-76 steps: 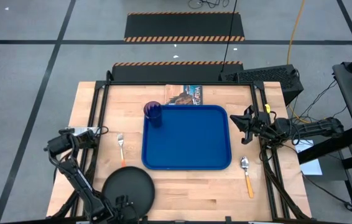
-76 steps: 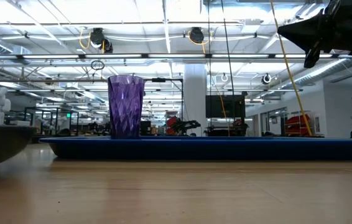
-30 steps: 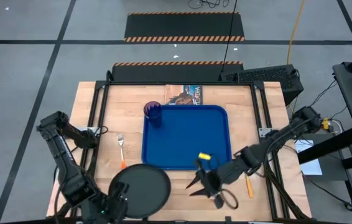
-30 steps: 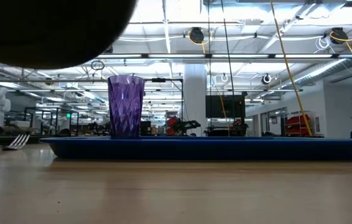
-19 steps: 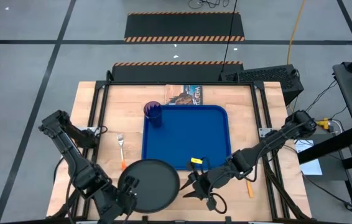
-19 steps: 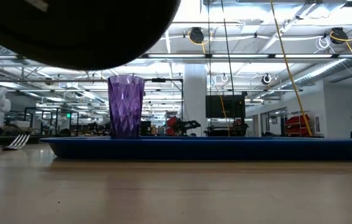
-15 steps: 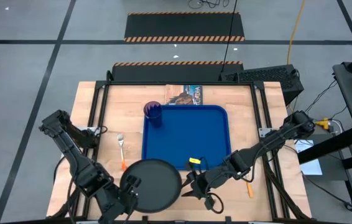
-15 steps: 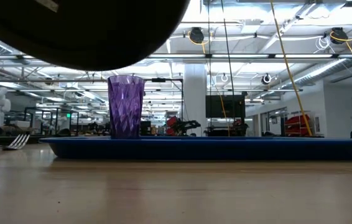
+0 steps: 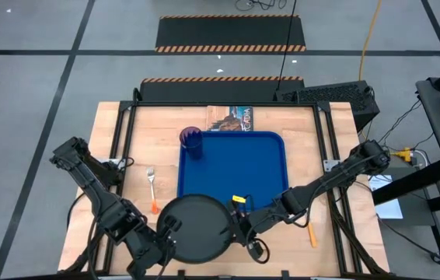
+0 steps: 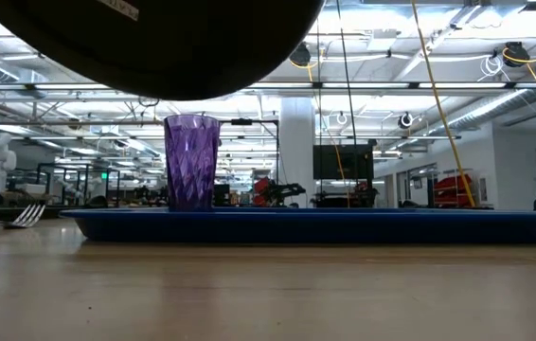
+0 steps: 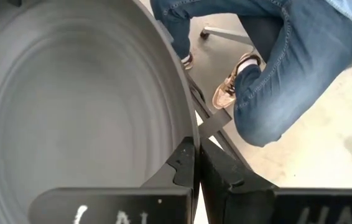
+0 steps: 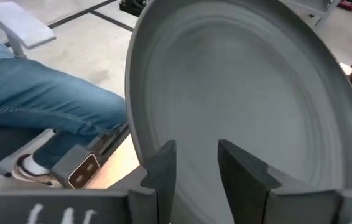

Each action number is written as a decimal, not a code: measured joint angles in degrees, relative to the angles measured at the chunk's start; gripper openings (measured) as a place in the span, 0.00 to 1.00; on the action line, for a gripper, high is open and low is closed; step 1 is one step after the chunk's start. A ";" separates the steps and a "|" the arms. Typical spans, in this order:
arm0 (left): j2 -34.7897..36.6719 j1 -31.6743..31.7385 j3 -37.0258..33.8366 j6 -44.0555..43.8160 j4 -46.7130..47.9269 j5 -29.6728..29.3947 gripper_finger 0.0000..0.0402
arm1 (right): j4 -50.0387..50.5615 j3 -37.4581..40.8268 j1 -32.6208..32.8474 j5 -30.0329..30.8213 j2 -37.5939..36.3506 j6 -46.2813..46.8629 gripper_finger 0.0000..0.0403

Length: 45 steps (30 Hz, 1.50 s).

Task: Pick and place plate/cup/fork/spoon on tray
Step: Put the black plate on the blue serving tray to the bottom right of the purple glass

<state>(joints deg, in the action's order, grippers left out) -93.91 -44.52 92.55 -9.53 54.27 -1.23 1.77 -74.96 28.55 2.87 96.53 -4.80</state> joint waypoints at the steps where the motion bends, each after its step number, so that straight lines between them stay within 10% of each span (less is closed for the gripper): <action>1: 0.00 0.08 0.00 0.16 0.12 0.02 0.02 | 0.01 0.00 0.17 0.11 0.00 0.29 0.27; 20: 0.00 0.20 0.00 0.47 2.58 -1.22 0.02 | 1.85 0.02 1.95 1.75 -0.89 2.54 0.41; 35: 0.01 0.14 0.00 5.09 2.94 -6.60 0.03 | 4.72 0.07 0.71 0.02 -0.81 0.53 0.07; 45: 0.02 0.24 0.02 0.07 2.20 -21.80 0.32 | 7.51 0.07 0.48 3.07 -0.81 1.46 0.01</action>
<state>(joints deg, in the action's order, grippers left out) -93.89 -44.28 92.58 -9.46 56.48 -23.03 9.29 -74.89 29.03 5.94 95.72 -3.34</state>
